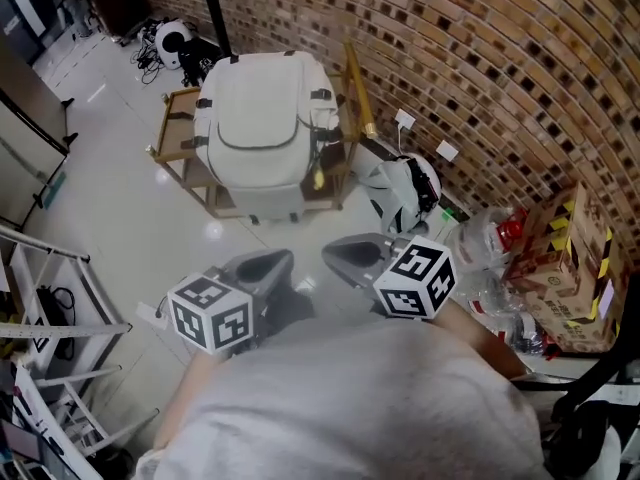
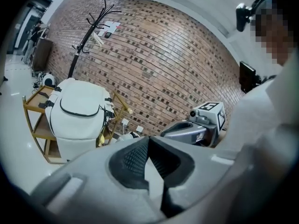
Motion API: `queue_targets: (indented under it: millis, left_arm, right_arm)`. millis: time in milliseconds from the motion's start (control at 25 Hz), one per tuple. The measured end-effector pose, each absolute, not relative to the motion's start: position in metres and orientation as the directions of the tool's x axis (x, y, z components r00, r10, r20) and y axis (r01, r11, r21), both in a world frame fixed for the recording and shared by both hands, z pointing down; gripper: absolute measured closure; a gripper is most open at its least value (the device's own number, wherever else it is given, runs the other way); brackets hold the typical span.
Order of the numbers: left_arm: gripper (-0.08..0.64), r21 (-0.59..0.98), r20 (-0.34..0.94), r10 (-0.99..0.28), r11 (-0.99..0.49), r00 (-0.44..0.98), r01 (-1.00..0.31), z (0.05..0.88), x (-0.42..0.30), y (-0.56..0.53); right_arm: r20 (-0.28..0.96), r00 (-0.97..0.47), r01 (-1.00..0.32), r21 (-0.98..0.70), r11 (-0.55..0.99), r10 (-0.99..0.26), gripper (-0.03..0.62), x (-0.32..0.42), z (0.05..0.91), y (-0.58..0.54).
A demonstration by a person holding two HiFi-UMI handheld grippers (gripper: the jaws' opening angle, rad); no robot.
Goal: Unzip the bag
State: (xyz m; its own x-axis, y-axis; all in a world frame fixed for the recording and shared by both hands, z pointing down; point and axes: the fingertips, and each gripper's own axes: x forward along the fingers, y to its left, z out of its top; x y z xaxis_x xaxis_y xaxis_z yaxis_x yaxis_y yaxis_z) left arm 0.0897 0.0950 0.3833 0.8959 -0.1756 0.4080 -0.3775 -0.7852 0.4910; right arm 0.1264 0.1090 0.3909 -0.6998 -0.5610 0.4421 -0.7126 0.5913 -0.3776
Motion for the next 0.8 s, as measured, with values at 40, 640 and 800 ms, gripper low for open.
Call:
queue_targets:
  millis: [40, 640, 800]
  left_arm:
    - [0.558, 0.5, 0.401, -0.171, -0.782, 0.9, -0.371, 0.384, 0.091, 0.081]
    - [0.558, 0.644, 0.43, 0.077, -0.724, 0.9, -0.246, 0.439, 0.094, -0.077]
    - [0.558, 0.641, 0.432, 0.132, -0.741, 0.892, -0.201, 0.446, 0.094, -0.097]
  right_arm:
    - [0.445, -0.694, -0.719, -0.389, 0.576, -0.566, 0.594, 0.128, 0.394, 0.099]
    - [0.532, -0.584, -0.807, -0.466, 0.363, -0.613, 0.594, 0.135, 0.441, -0.064]
    - [0.559, -0.53, -0.841, -0.443, 0.31, -0.638, 0.593, 0.144, 0.446, -0.09]
